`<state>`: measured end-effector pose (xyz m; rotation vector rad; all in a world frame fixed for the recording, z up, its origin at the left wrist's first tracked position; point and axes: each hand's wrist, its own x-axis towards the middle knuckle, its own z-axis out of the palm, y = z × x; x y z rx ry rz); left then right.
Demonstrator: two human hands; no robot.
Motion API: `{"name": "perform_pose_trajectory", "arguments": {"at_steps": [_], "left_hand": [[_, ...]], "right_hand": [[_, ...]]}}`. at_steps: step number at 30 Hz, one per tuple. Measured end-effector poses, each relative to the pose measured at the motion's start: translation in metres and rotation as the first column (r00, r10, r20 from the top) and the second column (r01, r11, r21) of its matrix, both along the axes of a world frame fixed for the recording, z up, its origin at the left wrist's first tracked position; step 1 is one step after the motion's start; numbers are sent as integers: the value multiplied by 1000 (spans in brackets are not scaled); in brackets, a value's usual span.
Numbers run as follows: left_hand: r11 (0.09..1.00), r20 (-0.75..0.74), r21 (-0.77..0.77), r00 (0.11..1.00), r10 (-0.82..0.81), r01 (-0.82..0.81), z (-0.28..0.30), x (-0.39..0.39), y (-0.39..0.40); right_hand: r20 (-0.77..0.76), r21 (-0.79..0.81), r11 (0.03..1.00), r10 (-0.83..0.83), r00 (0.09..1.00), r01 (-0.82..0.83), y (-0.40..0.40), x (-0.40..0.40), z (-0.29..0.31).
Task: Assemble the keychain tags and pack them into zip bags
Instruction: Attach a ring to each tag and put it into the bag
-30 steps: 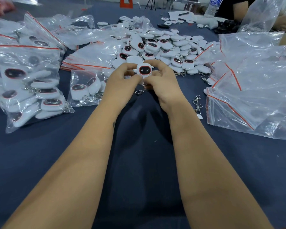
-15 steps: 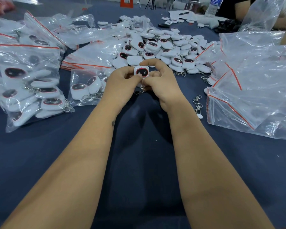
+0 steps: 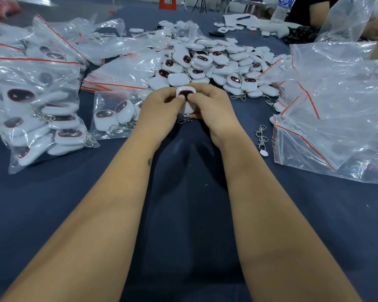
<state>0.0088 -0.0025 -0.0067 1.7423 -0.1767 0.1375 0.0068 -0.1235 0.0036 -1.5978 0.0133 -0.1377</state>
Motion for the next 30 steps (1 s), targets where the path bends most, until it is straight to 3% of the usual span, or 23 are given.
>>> {"name": "perform_pose_trajectory", "arguments": {"at_steps": [12,30], "left_hand": [[998,-40,-69,999,3,-6,2,0,0],[989,31,118,996,83,-87,-2,2,-2]], "right_hand": [[33,-42,999,-27,999,28,0,-1,-2],[16,-20,1000,16,1000,-16,2,-3,2]]}}
